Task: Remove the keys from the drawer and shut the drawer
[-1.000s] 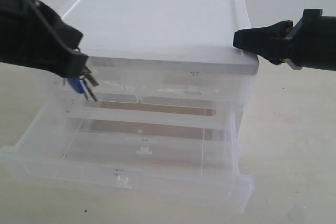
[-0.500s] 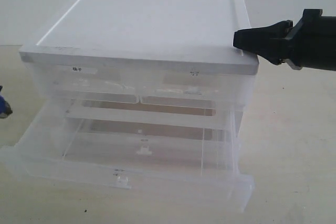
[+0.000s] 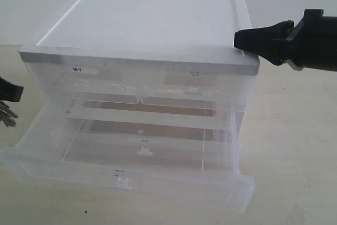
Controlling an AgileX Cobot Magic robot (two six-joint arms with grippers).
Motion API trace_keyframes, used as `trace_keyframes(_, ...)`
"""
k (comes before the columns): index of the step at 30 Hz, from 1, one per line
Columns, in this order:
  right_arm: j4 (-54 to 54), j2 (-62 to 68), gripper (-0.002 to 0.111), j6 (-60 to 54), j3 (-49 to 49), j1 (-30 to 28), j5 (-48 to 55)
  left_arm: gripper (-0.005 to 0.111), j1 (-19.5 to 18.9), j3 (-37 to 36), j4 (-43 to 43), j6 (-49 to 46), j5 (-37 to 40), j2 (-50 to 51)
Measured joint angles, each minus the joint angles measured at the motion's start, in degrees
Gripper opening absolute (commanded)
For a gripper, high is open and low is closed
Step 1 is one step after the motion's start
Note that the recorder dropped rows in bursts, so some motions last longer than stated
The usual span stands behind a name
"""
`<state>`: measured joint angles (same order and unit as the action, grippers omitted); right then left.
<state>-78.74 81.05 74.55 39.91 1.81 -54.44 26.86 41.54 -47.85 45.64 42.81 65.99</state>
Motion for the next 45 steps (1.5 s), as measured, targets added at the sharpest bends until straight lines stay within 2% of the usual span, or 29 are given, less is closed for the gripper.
trace_keyframes(4, -0.1, 0.0, 0.0, 0.0, 0.0, 0.0, 0.0, 0.005, -1.6, 0.0, 1.4, 1.9, -0.5, 4.2)
trace_keyframes(16, -0.2, 0.0, 0.0, 0.9, 0.0, 0.0, 0.0, 0.007, -1.7, -5.7, 7.2, 5.6, -5.9, 4.5)
trace_keyframes(17, -0.2, 0.0, 0.0, 1.0, 0.0, 0.0, 0.0, 0.011, -1.7, -5.9, 7.9, 5.3, -6.2, 4.7)
trace_keyframes(18, -0.2, 0.0, 0.0, 1.0, 0.0, 0.0, 0.0, 0.024, -1.7, -5.9, 7.9, 5.5, -6.2, 5.1)
trace_keyframes(21, -0.3, 0.0, 0.0, 1.0, 0.0, 0.0, 0.0, 0.047, -1.7, -5.9, 7.1, 6.6, -6.2, 5.8)
trace_keyframes(23, -0.4, 0.0, 0.0, 1.0, 0.0, 0.0, 0.0, 0.056, -1.7, -5.9, 7.1, 6.8, -6.3, 5.8)
trace_keyframes(25, -0.4, 0.0, 0.0, 1.0, 0.0, 0.0, 0.0, 0.057, -1.7, -5.9, 7.1, 6.8, -6.3, 5.8)
trace_keyframes(30, -0.4, 0.0, 0.0, 1.1, 0.0, 0.0, -0.1, 0.053, -1.7, -5.9, 7.1, 6.8, -6.4, 5.8)
trace_keyframes(32, -0.4, 0.0, 0.0, 1.1, 0.0, 0.0, -0.1, 0.041, -1.7, -5.9, 7.1, 6.8, -6.4, 5.8)
trace_keyframes(36, -0.4, 0.0, 0.0, 1.1, 0.0, 0.0, -0.1, 0.006, -1.7, -5.1, 8.9, 4.4, -6.2, 5.7)
trace_keyframes(42, -0.5, 0.0, 0.0, 1.1, 0.0, 0.0, -0.1, 0.005, -1.7, -2.3, 11.2, 0.4, -5.7, -2.5)
trace_keyframes(45, -0.5, 0.0, 0.0, 1.1, 0.0, 0.0, -0.1, 0.005, -0.5, -2.3, 19.4, -8.4, -6.2, -9.8)
